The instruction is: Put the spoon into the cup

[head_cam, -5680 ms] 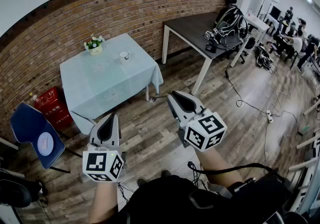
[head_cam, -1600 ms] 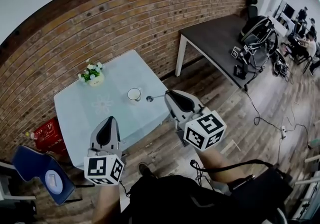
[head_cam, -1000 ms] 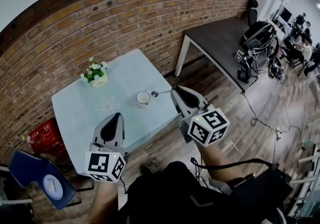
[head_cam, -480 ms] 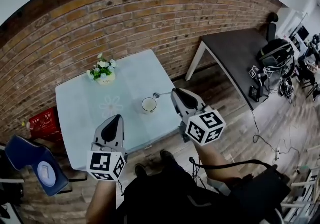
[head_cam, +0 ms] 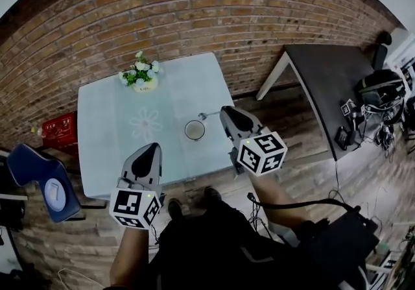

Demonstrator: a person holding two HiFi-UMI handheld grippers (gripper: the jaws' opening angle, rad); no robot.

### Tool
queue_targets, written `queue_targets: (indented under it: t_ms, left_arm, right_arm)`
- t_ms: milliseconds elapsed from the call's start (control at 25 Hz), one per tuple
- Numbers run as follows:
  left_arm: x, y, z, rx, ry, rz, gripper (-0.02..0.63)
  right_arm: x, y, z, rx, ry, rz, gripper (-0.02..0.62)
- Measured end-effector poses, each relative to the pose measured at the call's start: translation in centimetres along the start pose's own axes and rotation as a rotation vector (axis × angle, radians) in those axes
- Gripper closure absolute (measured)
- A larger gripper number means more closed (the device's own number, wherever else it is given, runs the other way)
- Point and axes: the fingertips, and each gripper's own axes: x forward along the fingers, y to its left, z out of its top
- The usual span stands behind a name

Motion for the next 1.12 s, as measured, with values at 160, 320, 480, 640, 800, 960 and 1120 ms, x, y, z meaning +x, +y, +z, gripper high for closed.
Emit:
queue_targets:
  t_ms: [160, 320, 480, 640, 800, 960, 1120]
  left_arm:
    - [0.7, -0.6, -1.1, -0.005, 0.018, 0.027, 0.596]
    - [1.0, -0.4, -2.9, -0.036, 0.047, 0.082, 0.596]
    - [1.0, -0.3, -4.1, -0.053, 0.061, 0.136, 0.595]
    - [1.1, -0.6, -4.4, -0.041, 0.057, 0.172, 0.595]
    - [1.0, -0.8, -5.3, -0.06, 0.065, 0.216, 0.596]
    - [0.6, -1.0, -5.8, -0.068, 0.066, 0.259, 0.596]
    - [0.3, -1.3, -6.6, -0.07, 0.08, 0.285, 0.597]
  right_arm:
    - [1.6, -1.1, -2.1, 0.015, 0.046, 0.032, 0.536]
    - [3.0, -1.4, -3.9, 0.012, 0.084, 0.082, 0.537]
    - [4.4, -1.7, -6.0, 0.015, 0.13, 0.128, 0.537]
    - [5.7, -2.0, -8.2, 0.019, 0.175, 0.161, 0.537]
    - [6.6, -2.2, -10.1, 0.004, 0.217, 0.187, 0.537]
    - [7.6, -2.2, -11.5, -0.002, 0.241, 0.217, 0.537]
    - [8.5, -1.9, -13.0, -0.022, 0.269, 0.238, 0.537]
